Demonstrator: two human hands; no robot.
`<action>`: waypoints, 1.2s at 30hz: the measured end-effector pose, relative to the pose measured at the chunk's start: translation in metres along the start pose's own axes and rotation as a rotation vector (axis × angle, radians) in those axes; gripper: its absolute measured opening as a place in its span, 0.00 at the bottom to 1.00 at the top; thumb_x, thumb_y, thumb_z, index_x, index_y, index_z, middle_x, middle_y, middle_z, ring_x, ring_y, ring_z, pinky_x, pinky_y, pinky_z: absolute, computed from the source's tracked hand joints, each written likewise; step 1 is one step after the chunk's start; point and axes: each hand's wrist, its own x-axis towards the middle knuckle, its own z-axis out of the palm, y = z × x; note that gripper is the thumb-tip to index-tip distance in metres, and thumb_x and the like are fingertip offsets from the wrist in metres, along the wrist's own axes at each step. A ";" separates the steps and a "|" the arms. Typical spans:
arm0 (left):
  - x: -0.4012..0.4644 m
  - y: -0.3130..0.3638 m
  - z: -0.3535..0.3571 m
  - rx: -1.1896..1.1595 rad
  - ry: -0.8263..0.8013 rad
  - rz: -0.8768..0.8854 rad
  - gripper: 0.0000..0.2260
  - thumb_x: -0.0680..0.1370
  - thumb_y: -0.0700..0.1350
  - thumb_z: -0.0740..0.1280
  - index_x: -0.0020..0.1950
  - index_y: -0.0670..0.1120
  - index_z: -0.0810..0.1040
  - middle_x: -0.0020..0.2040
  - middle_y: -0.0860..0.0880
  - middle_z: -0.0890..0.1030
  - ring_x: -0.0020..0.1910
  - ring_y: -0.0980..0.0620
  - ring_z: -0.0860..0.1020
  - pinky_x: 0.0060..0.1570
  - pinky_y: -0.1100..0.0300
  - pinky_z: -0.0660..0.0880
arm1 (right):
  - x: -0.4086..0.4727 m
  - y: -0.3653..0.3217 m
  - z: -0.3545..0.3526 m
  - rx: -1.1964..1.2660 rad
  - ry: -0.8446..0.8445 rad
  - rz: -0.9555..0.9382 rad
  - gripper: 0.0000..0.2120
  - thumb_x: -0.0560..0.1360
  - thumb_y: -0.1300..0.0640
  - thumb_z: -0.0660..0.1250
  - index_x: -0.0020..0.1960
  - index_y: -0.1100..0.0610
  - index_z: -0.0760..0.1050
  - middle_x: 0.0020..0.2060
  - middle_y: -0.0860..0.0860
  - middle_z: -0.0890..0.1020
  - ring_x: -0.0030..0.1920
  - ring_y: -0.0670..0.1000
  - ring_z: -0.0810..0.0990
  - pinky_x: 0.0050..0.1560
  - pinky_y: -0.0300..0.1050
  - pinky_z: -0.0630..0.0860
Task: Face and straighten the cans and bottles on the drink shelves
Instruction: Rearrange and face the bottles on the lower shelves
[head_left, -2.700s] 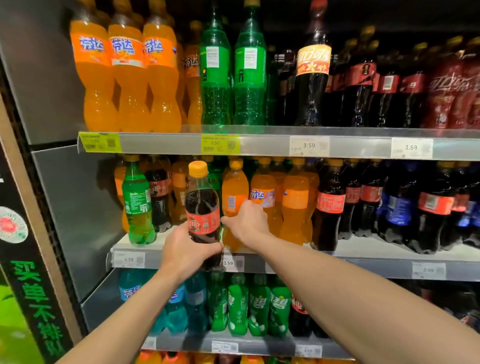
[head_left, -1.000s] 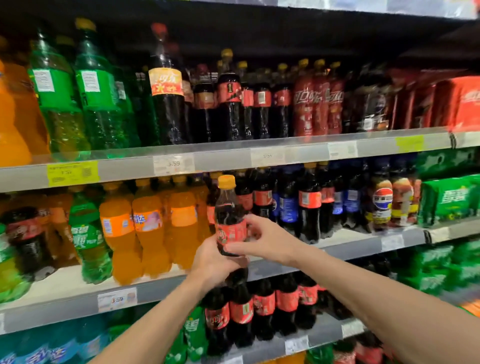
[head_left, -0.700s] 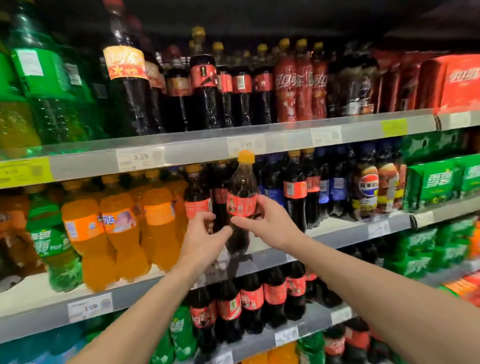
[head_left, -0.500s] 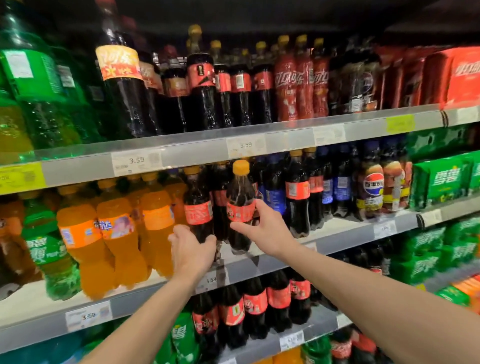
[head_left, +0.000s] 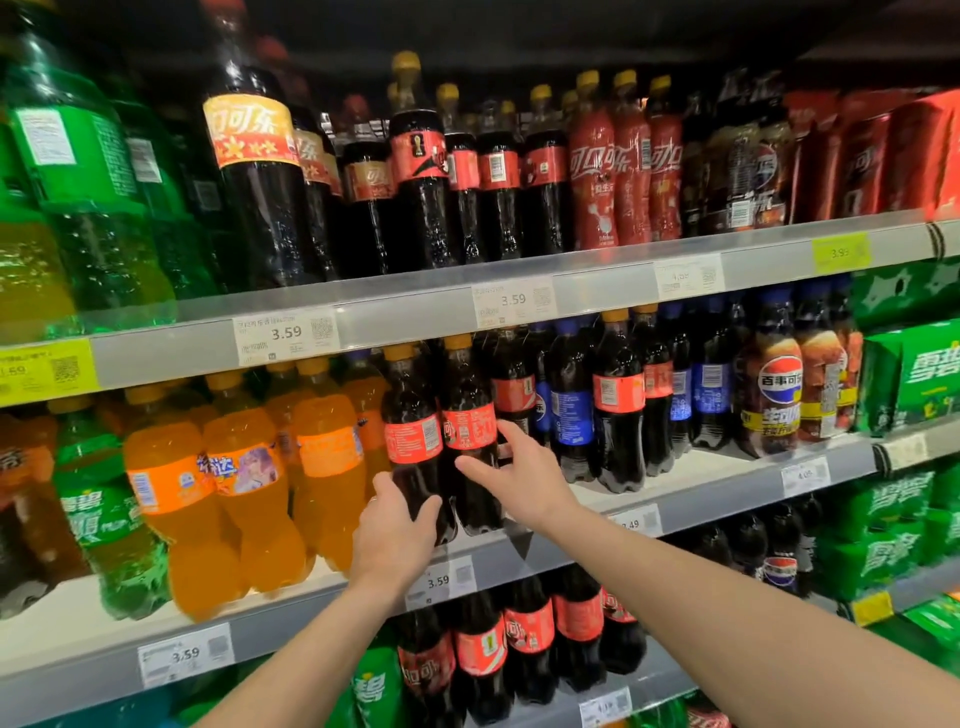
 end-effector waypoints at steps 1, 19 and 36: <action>-0.001 -0.001 0.000 0.003 0.024 -0.006 0.17 0.80 0.52 0.67 0.61 0.46 0.65 0.54 0.48 0.76 0.56 0.43 0.78 0.48 0.53 0.74 | -0.002 0.001 -0.002 0.015 0.014 0.014 0.26 0.75 0.38 0.70 0.68 0.47 0.72 0.55 0.45 0.80 0.57 0.47 0.78 0.55 0.44 0.74; -0.021 0.083 0.057 -0.248 -0.115 0.152 0.10 0.80 0.52 0.65 0.43 0.49 0.78 0.36 0.53 0.79 0.38 0.55 0.78 0.38 0.61 0.71 | 0.021 0.066 -0.090 -0.180 0.385 0.392 0.33 0.73 0.47 0.76 0.66 0.60 0.62 0.61 0.59 0.76 0.60 0.62 0.77 0.60 0.60 0.76; -0.022 0.078 0.076 -0.307 -0.150 0.065 0.12 0.80 0.52 0.64 0.44 0.45 0.78 0.36 0.50 0.80 0.38 0.51 0.79 0.40 0.56 0.74 | -0.003 0.049 -0.063 -0.163 0.208 0.127 0.22 0.69 0.45 0.77 0.53 0.52 0.70 0.44 0.45 0.81 0.44 0.48 0.80 0.40 0.43 0.73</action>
